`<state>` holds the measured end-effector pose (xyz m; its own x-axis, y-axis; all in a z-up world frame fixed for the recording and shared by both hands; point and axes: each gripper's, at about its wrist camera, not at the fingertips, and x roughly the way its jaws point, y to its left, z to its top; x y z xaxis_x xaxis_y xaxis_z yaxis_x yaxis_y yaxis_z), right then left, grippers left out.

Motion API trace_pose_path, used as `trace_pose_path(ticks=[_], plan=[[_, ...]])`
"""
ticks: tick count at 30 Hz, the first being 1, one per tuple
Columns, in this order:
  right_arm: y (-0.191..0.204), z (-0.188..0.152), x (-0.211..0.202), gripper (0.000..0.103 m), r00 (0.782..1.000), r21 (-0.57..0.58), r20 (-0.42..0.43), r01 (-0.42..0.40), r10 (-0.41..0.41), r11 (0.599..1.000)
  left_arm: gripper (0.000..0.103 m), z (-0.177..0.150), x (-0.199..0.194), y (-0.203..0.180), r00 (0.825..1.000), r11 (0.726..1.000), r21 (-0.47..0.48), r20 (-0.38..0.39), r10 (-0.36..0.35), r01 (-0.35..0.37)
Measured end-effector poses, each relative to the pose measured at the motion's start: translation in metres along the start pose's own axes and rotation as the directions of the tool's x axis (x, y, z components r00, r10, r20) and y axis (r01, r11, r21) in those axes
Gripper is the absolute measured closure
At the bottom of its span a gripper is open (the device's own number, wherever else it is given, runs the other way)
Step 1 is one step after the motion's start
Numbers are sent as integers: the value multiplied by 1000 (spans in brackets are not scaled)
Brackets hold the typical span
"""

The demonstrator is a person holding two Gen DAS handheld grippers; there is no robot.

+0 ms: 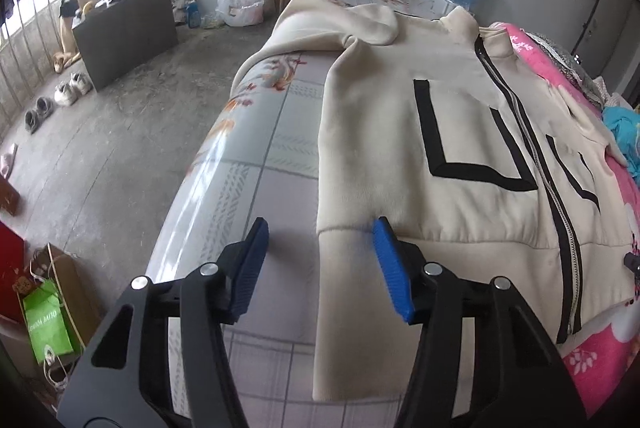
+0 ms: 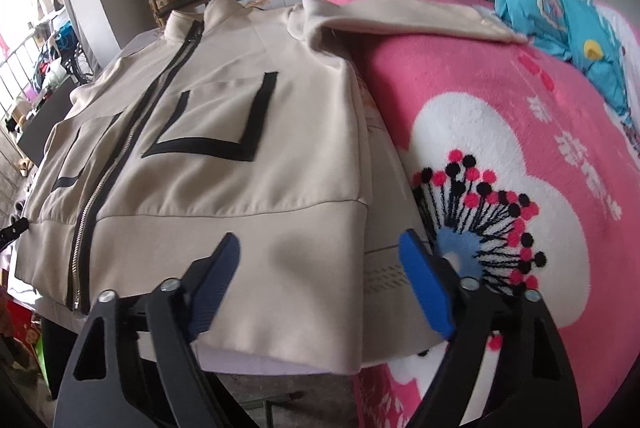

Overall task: Fold large clothes
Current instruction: 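Close the left tool on the beige sleeve cuff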

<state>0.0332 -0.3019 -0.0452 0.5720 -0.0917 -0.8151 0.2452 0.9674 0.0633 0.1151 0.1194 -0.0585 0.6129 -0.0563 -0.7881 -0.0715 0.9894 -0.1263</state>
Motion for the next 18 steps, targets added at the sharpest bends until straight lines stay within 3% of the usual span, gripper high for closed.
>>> trace_pose_path(ticks=[5,8,9,10,14,18], plan=[[-2,6,7,44,999,-21,20,29,-29,999,59,8,10,-4,1000,1000,17,-3,-7,7],[-2,9,9,58,999,-39,28,34,-33,999,77,12,14,-10,1000,999,38,3,6,-6],[0,10,10,65,999,-50,32,27,-25,998,88,12,16,-14,1000,999,53,4,7,-7],[0,11,11,69,999,-59,35,33,-31,998,90,11,16,-16,1000,998,61,10,23,-24],[-2,15,11,82,999,-72,44,15,-12,997,95,7,4,-28,995,989,118,54,82,-88],[-3,20,2,88,998,-110,62,1,6,994,96,0,-31,-36,995,987,138,75,70,-80]])
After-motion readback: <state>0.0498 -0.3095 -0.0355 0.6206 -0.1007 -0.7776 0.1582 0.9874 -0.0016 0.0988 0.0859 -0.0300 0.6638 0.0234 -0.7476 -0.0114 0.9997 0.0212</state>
